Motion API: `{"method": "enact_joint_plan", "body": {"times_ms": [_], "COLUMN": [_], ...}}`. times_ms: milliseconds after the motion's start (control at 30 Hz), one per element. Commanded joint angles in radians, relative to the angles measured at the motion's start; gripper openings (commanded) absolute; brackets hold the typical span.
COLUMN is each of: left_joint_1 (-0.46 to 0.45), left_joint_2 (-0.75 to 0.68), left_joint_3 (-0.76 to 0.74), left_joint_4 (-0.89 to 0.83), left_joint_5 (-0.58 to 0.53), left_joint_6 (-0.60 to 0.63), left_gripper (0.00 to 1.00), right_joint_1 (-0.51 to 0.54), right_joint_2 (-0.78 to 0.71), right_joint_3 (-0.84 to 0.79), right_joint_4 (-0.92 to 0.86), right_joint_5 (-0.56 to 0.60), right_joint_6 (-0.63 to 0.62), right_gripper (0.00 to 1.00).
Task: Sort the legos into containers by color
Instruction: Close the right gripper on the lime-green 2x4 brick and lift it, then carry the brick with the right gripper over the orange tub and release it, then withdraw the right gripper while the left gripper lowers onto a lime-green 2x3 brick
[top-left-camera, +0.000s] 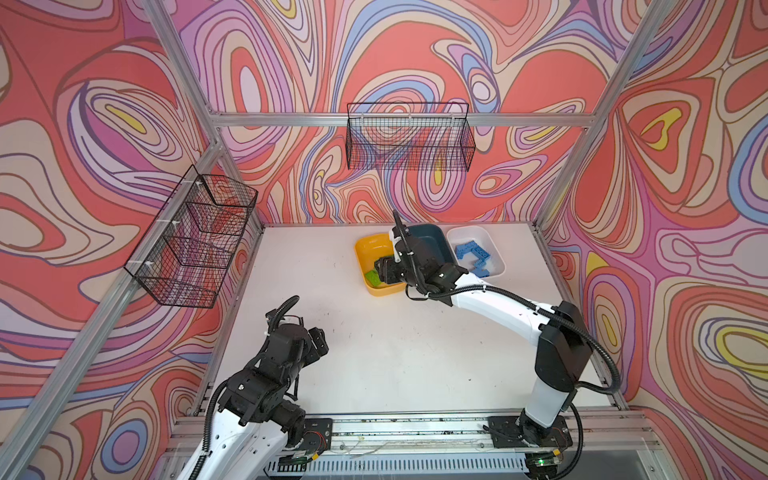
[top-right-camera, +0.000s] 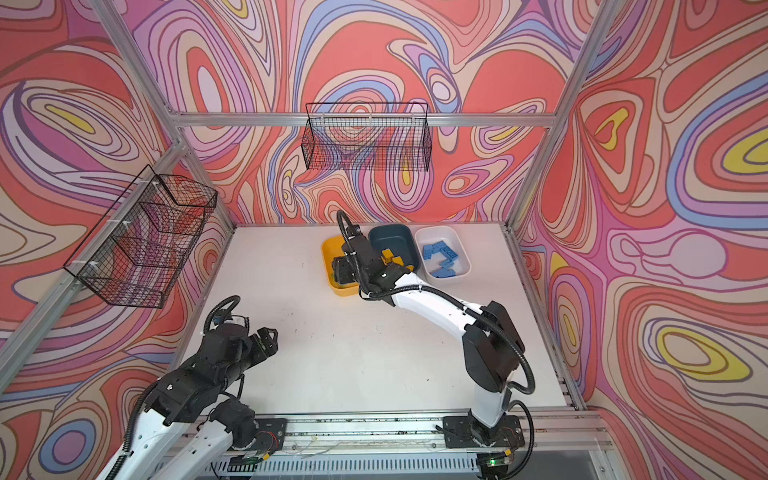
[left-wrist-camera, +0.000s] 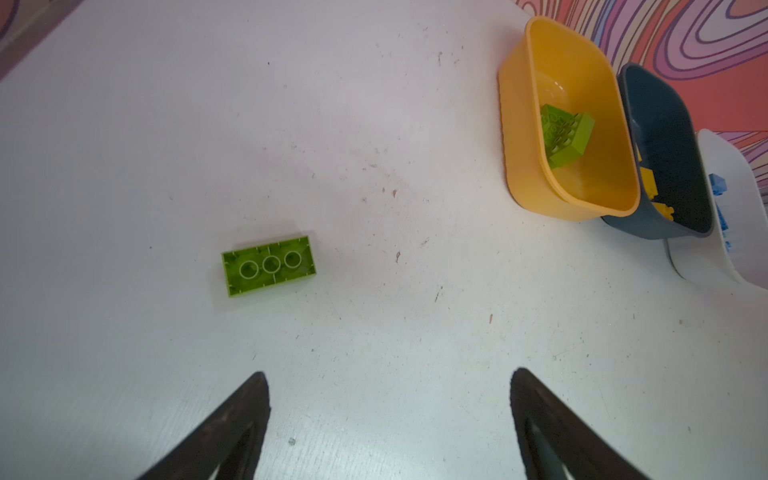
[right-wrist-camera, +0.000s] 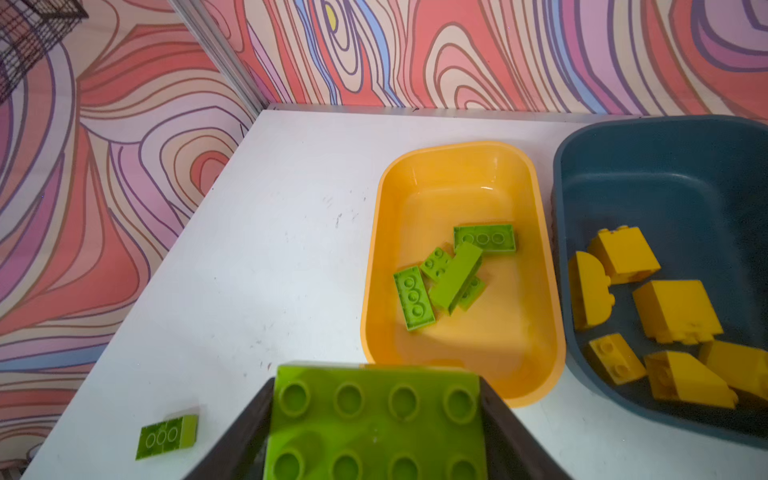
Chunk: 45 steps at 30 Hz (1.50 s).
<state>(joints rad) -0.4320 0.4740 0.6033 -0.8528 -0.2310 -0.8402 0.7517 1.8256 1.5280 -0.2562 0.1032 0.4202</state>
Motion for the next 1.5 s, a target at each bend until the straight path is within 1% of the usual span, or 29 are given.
{"method": "enact_joint_plan", "body": {"times_ms": [0,133,267,467,567,700,800,867,1000,1100,1200,1333,1400,1467], "left_joint_1": [-0.001,-0.002,-0.001,-0.001,-0.001,0.0,0.0,-0.002,-0.001,-0.001,0.001,0.014,0.041,0.091], "left_joint_2": [-0.021,-0.013,0.01,0.036,0.054,0.076,0.094,0.112,0.167,0.213,0.256,0.303,0.321,0.347], "left_joint_3": [-0.034,-0.046,-0.044,-0.051,-0.051,-0.033,-0.009,0.012,0.075,0.137,0.196,0.246,0.248,0.251], "left_joint_4": [0.036,0.05,0.047,0.048,0.05,0.044,0.015,-0.007,-0.08,-0.15,-0.208,-0.26,-0.257,-0.252], "left_joint_5": [0.047,0.032,0.011,-0.018,-0.032,-0.047,-0.075,-0.093,-0.153,-0.217,-0.261,-0.306,-0.302,-0.284], "left_joint_6": [-0.043,-0.04,-0.036,-0.039,-0.047,-0.076,-0.102,-0.115,-0.145,-0.169,-0.17,-0.171,-0.146,-0.108], "left_gripper": [0.93,0.93,0.94,0.92,0.92,0.93,0.95,1.0,1.0,1.0,1.0,1.0,1.0,1.0], "right_joint_1": [-0.039,-0.088,-0.112,-0.13,-0.135,-0.144,-0.152,-0.155,-0.157,-0.158,-0.158,-0.158,-0.158,-0.158], "right_joint_2": [0.074,0.189,0.287,0.376,0.388,0.379,0.351,0.328,0.272,0.23,0.15,0.003,-0.083,-0.173], "right_joint_3": [0.052,0.154,0.244,0.318,0.331,0.327,0.306,0.287,0.224,0.193,0.119,-0.05,-0.156,-0.291], "right_joint_4": [0.025,0.01,-0.014,-0.029,-0.034,-0.028,-0.009,0.005,0.051,0.065,0.098,0.173,0.222,0.291], "right_joint_5": [-0.123,-0.176,-0.207,-0.234,-0.238,-0.26,-0.279,-0.283,-0.286,-0.289,-0.283,-0.276,-0.273,-0.283], "right_joint_6": [-0.021,-0.018,-0.023,-0.02,-0.02,-0.025,-0.025,-0.024,-0.024,-0.024,-0.021,-0.001,0.017,0.04], "right_gripper": [0.53,0.53,0.52,0.55,0.6,0.73,0.79,0.82,0.87,0.88,0.88,0.88,0.88,0.88]}}
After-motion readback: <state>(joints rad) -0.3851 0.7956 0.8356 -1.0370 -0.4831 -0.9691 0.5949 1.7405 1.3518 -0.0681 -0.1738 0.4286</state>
